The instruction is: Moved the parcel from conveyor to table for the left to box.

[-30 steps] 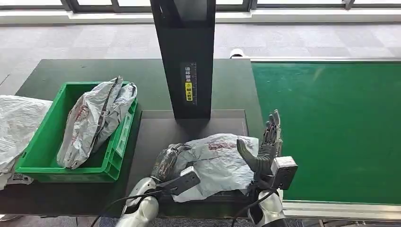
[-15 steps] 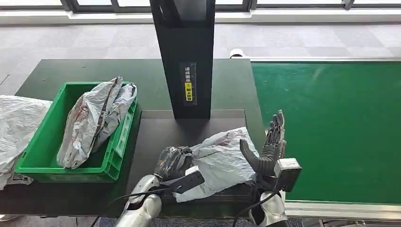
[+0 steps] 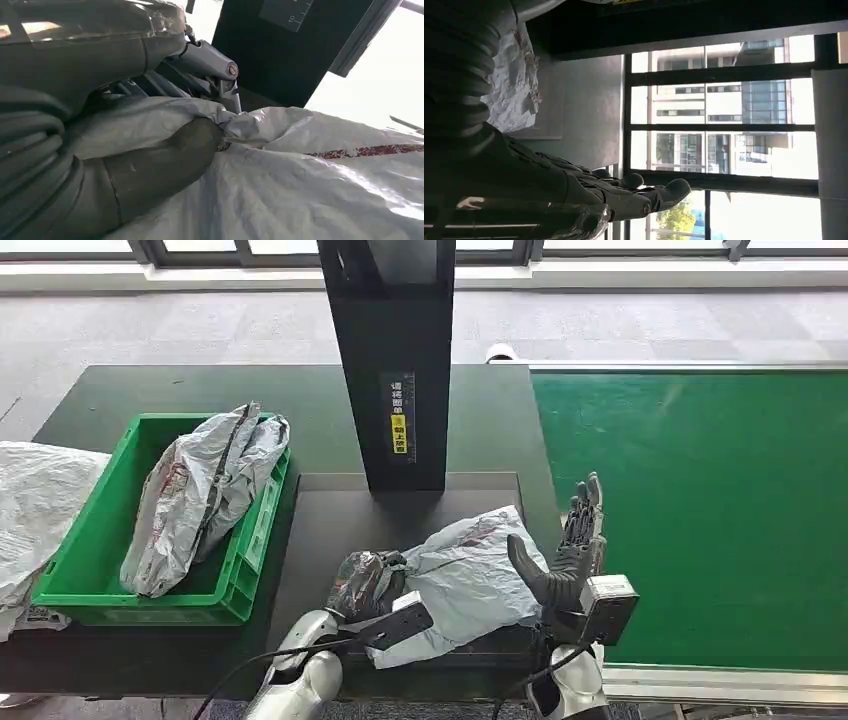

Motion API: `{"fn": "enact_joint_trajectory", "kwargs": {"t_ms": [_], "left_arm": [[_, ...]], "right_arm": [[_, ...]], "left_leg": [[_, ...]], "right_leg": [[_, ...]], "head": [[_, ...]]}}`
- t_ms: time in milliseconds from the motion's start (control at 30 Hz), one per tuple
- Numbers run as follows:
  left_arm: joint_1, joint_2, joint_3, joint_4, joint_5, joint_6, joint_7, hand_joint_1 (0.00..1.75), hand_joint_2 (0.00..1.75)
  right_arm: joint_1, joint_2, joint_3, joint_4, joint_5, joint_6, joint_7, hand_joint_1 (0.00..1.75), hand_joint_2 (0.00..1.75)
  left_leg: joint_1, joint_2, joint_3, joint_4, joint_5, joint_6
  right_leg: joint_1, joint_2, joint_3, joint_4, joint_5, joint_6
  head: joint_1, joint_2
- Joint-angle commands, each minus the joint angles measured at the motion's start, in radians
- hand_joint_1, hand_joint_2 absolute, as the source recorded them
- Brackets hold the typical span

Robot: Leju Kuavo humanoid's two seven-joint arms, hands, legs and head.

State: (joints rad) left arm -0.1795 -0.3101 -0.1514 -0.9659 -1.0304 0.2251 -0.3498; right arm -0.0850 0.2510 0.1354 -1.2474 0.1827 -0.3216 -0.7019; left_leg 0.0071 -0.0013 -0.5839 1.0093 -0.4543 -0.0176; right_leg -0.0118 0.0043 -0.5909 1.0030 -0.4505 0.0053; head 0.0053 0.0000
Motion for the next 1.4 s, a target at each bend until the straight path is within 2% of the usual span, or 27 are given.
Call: {"fn": "enact_joint_trajectory", "kwargs": {"t_ms": [33,100,167,200,267,300,367,700,1000,1067,1100,1167,1233,1333,1400], "left_arm": [[-0.028,0.012,0.03,-0.001,-0.069,0.203,0.064,1.75,1.75],[-0.027,-0.002,0.074,-0.086,-0.113,0.384,0.085,1.75,1.75],[-0.013,-0.017,0.111,-0.197,-0.161,0.473,0.084,1.75,1.75],[0.014,-0.039,0.155,-0.323,-0.202,0.473,0.059,1.75,1.75],[0.033,-0.039,0.158,-0.421,-0.229,0.473,0.061,1.75,1.75],[0.046,-0.039,0.159,-0.647,-0.333,0.473,0.078,1.75,1.75],[0.026,-0.039,0.125,-0.723,-0.418,0.473,0.145,1.75,1.75],[0.006,-0.039,0.148,-0.721,-0.425,0.473,0.13,1.75,1.75],[-0.03,-0.037,0.187,-0.844,-0.516,0.473,0.16,1.75,1.75],[-0.052,-0.032,0.222,-0.828,-0.51,0.473,0.17,1.75,1.75],[-0.068,0.009,0.216,-0.801,-0.513,0.473,0.227,1.75,1.75],[-0.126,0.002,0.339,-0.718,-0.499,0.473,0.203,1.75,1.75],[-0.184,-0.011,0.457,-0.653,-0.461,0.473,0.119,1.75,1.75],[-0.323,-0.037,0.7,-0.484,-0.425,0.473,-0.014,1.75,1.75],[-0.395,-0.018,0.773,-0.384,-0.419,0.473,-0.023,1.75,1.75]], "right_arm": [[0.022,-0.013,-0.045,-0.059,0.002,0.002,0.004,0.0,1.75],[0.03,-0.006,-0.057,-0.07,0.01,0.013,0.004,0.0,1.75],[0.026,0.002,-0.065,-0.063,0.015,0.021,0.004,0.0,1.75],[0.023,0.006,-0.069,-0.06,0.021,0.024,0.004,0.0,1.75],[0.019,0.008,-0.07,-0.056,0.021,0.024,0.004,0.0,1.75],[0.015,0.009,-0.074,-0.054,0.014,0.015,0.004,0.0,1.75],[0.012,0.003,-0.072,-0.044,0.004,0.01,0.004,0.0,1.75],[0.001,-0.001,-0.061,-0.025,-0.01,0.003,0.004,0.0,1.75],[-0.012,-0.005,-0.039,-0.007,-0.025,-0.01,0.004,0.0,1.75],[-0.013,-0.006,-0.037,-0.006,-0.026,-0.004,0.004,0.0,1.75],[-0.017,-0.004,-0.039,-0.001,-0.024,-0.001,0.004,0.0,1.75],[-0.019,-0.006,-0.035,0.002,-0.026,0.008,0.004,0.0,1.75],[-0.021,-0.006,-0.033,0.005,-0.026,0.012,0.004,0.0,1.75],[-0.019,-0.006,-0.032,0.0,-0.028,0.016,0.004,0.0,1.75],[-0.012,-0.003,-0.041,-0.007,-0.023,0.014,0.004,0.0,1.75]], "left_leg": [[0.0,-0.001,0.001,-0.002,0.0,0.0],[0.001,-0.001,-0.001,0.0,0.0,0.0],[0.001,-0.001,-0.001,0.0,0.0,0.0],[0.0,0.0,-0.001,0.0,0.0,0.0],[0.001,0.001,-0.002,0.001,0.0,0.0],[0.001,0.001,-0.002,0.001,-0.001,0.0],[0.002,0.001,-0.004,0.003,-0.001,0.0],[0.001,0.0,-0.002,0.0,0.001,0.0],[0.001,0.001,-0.002,0.0,0.0,-0.001],[0.001,0.0,-0.003,0.001,0.001,-0.001],[0.001,0.0,-0.002,0.001,0.001,-0.001],[0.001,0.0,-0.001,-0.001,0.001,-0.001],[0.001,0.0,-0.001,0.0,0.001,-0.001],[0.0,0.001,0.001,-0.002,0.003,-0.001],[0.0,0.0,0.0,-0.001,0.002,-0.002]], "right_leg": [[0.0,-0.001,0.002,-0.002,0.0,0.0],[0.001,-0.001,0.0,0.0,0.0,0.0],[0.001,-0.001,-0.001,0.0,0.0,0.0],[0.001,-0.001,-0.001,0.0,0.0,0.0],[0.001,0.0,-0.002,0.001,0.0,0.0],[0.002,0.0,-0.002,0.001,0.0,-0.001],[0.002,0.0,-0.004,0.002,-0.001,0.0],[0.001,-0.001,-0.001,0.0,0.0,0.0],[0.001,0.0,-0.001,0.0,0.0,0.0],[0.001,0.0,-0.002,0.001,0.0,0.0],[0.002,0.0,-0.002,0.0,0.0,0.0],[0.001,0.0,-0.001,0.0,0.0,-0.001],[0.001,0.0,-0.001,0.0,0.001,-0.001],[0.001,0.001,0.0,0.0,0.002,-0.001],[0.001,0.0,0.0,0.001,0.001,-0.001]], "head": [[0.0,0.0],[0.0,0.0],[0.0,0.0],[0.0,0.0],[0.0,0.0],[0.0,0.0],[0.0,0.0],[0.0,0.0],[0.0,0.0],[0.0,0.0],[0.0,0.0],[0.0,0.0],[0.0,0.0],[0.0,0.0],[0.0,0.0]]}}
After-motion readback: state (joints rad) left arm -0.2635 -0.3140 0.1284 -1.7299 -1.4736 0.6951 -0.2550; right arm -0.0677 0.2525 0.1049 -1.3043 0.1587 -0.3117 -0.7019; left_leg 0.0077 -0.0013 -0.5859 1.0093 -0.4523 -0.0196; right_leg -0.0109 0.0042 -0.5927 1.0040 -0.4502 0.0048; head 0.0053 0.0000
